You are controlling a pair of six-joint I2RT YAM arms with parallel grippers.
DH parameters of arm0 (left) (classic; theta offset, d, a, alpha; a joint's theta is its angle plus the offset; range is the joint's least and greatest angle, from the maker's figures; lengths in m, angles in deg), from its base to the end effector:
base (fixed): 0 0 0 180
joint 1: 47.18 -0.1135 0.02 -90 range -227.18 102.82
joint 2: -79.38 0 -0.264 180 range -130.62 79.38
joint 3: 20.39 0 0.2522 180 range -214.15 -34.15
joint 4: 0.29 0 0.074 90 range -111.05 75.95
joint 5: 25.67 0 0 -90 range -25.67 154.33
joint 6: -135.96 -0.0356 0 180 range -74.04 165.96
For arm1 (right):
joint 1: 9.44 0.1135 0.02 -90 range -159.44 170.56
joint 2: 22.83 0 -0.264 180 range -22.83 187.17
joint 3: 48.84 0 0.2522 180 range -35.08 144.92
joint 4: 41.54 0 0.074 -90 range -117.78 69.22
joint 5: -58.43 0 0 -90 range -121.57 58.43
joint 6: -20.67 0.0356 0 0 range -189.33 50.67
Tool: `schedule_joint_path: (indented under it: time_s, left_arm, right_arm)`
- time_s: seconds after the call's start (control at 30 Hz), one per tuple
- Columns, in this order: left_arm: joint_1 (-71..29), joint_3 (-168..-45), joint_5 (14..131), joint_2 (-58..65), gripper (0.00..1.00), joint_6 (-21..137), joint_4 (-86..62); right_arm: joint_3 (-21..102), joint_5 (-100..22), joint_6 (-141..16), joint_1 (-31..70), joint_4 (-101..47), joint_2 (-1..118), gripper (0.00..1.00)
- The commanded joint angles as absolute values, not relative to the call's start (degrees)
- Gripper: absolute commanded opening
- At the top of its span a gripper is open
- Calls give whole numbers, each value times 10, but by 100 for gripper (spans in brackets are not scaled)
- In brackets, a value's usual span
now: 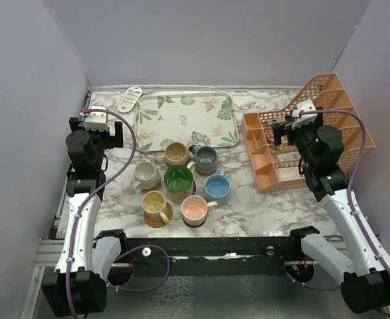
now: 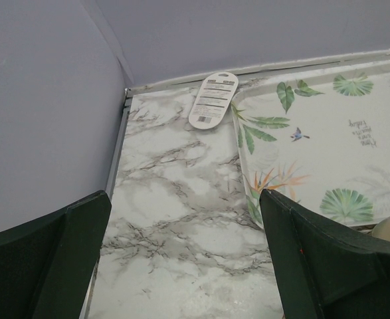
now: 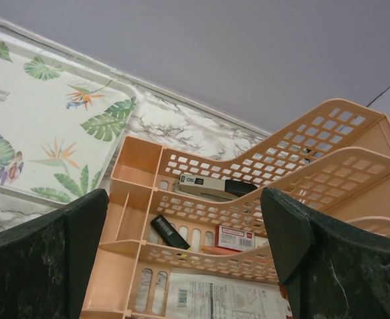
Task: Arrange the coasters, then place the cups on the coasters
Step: Reset both arms
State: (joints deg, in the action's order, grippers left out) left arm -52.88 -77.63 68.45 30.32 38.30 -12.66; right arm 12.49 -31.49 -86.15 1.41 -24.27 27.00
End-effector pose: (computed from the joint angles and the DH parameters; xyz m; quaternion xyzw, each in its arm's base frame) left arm 0.2051 0.0179 0.3408 0.0370 0.7315 0.0530 0.6788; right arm 0.2022 0.0387 0.3545 -0.1769 0.7204 -0.0354 0.6697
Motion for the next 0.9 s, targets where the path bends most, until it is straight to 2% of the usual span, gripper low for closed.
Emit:
schedule_joint_path:
  time_s: [0.0,0.87]
  left_arm:
    - [-534,-791,703,310,99,380,-126]
    - [-537,-789,712,307,99,378,-126]
  right_arm:
    - [121,-322,-866,11,-232,265,100]
    - [121,-327,-866,10,-230,266,100]
